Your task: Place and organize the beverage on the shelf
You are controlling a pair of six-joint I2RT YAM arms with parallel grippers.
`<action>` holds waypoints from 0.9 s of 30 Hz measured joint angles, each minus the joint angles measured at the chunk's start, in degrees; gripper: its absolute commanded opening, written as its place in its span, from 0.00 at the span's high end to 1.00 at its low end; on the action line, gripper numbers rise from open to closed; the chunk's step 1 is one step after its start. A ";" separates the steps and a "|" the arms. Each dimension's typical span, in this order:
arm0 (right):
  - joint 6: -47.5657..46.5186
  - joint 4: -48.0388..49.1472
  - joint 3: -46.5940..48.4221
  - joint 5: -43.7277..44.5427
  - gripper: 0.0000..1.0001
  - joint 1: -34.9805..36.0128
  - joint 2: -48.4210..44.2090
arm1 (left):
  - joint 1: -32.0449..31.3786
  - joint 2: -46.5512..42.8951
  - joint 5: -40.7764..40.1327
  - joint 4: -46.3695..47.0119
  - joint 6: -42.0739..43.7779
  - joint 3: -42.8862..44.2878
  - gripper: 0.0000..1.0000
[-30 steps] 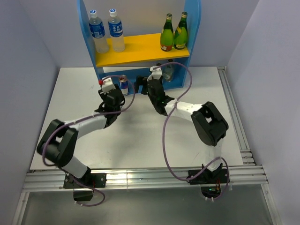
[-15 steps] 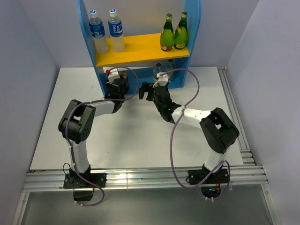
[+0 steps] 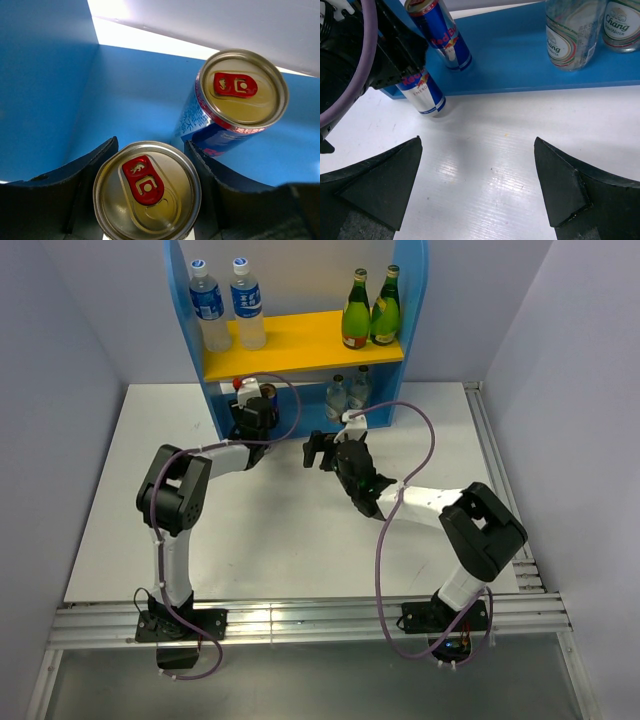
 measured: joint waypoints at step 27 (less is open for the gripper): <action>0.20 3.32 -2.34 1.92 0.00 0.98 -0.48 | 0.63 -7.28 -0.68 13.07 3.54 -7.10 1.00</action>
